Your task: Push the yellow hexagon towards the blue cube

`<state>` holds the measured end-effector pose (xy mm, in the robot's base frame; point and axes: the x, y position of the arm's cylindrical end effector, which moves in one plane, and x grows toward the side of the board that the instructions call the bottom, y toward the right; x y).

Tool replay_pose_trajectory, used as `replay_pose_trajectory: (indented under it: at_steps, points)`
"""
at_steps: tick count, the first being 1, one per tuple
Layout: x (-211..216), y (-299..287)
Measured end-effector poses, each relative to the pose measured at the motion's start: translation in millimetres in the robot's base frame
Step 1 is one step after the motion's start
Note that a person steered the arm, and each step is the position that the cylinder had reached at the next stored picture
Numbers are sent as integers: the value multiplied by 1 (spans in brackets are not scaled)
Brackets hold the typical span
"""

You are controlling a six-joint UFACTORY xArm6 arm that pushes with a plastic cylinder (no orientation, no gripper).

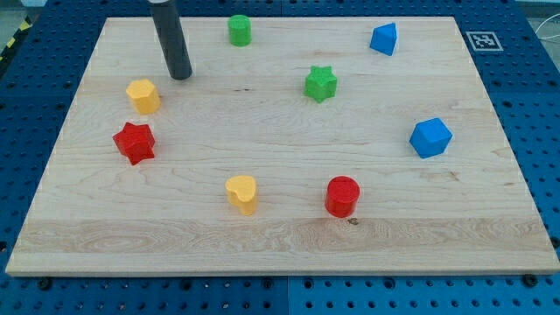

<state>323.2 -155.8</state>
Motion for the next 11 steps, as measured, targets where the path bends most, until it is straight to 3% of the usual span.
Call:
replay_pose_trajectory:
  at_steps: [2,3,5,6,8,10,11]
  points:
    - [-19,-57]
    - [-6,-96]
    - [51,-88]
    - [51,-58]
    - [98,34]
    - [111,157]
    - [113,168]
